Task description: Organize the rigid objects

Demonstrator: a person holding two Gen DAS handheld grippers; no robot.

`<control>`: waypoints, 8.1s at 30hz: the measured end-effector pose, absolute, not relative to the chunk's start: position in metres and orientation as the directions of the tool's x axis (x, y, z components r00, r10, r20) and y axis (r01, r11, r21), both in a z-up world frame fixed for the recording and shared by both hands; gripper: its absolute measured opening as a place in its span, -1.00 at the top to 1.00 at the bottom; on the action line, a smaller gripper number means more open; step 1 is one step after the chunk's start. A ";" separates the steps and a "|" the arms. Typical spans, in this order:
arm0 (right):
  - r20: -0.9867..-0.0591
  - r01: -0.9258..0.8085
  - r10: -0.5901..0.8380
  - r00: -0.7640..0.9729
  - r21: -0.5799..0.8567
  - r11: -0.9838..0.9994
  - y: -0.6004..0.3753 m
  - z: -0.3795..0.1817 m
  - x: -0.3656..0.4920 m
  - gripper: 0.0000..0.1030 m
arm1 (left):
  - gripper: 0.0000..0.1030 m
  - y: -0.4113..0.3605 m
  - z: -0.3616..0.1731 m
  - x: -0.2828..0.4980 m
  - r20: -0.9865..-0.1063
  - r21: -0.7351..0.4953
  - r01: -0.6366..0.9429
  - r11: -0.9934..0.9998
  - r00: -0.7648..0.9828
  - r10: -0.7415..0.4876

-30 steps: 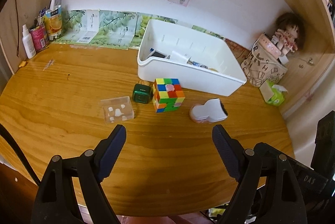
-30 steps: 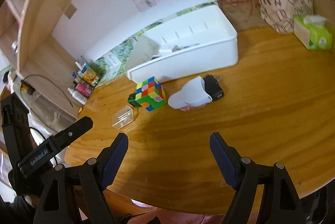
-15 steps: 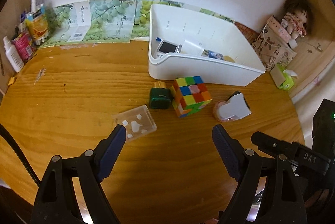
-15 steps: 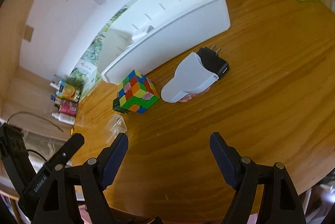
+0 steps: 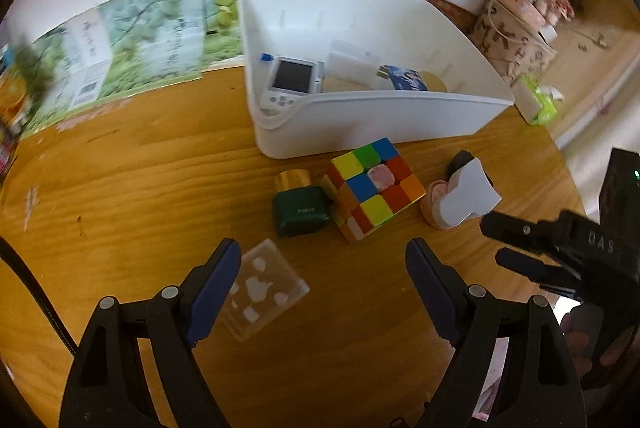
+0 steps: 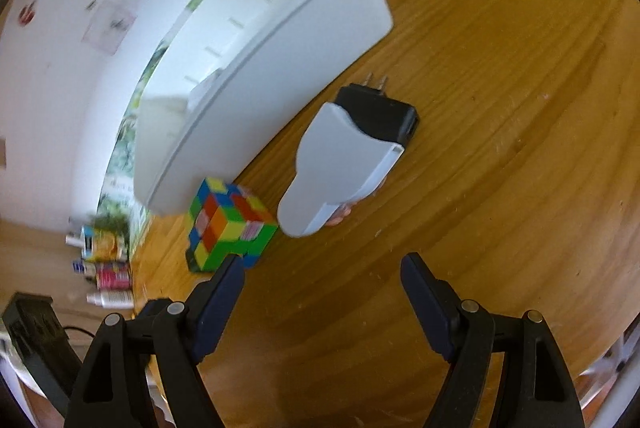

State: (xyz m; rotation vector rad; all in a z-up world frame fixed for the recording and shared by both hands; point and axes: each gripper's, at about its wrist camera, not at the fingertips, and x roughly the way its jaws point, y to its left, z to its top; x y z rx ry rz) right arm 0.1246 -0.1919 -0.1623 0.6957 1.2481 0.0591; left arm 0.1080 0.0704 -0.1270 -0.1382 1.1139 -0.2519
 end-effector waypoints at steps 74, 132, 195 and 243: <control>-0.878 0.343 0.301 0.372 0.432 0.834 -0.183 -0.186 0.167 0.35 | -0.53 0.021 -0.135 0.161 -0.825 -0.231 0.425 0.875 0.392 -0.408; -0.648 -0.279 0.602 0.467 0.538 0.795 -0.230 -0.086 0.233 0.35 | -0.54 0.027 -0.012 0.158 -0.646 -0.222 -0.099 0.970 0.760 -0.070; -0.498 -0.495 0.566 0.657 0.282 0.822 -0.221 -0.067 0.244 -0.60 | -0.76 0.008 0.004 0.200 -0.624 -0.167 -0.257 0.952 0.775 0.100; -0.473 -0.520 0.531 0.703 0.169 0.838 -0.253 -0.062 0.149 -0.76 | -0.76 0.033 -0.052 0.052 -0.768 -0.226 -0.523 0.822 0.615 0.180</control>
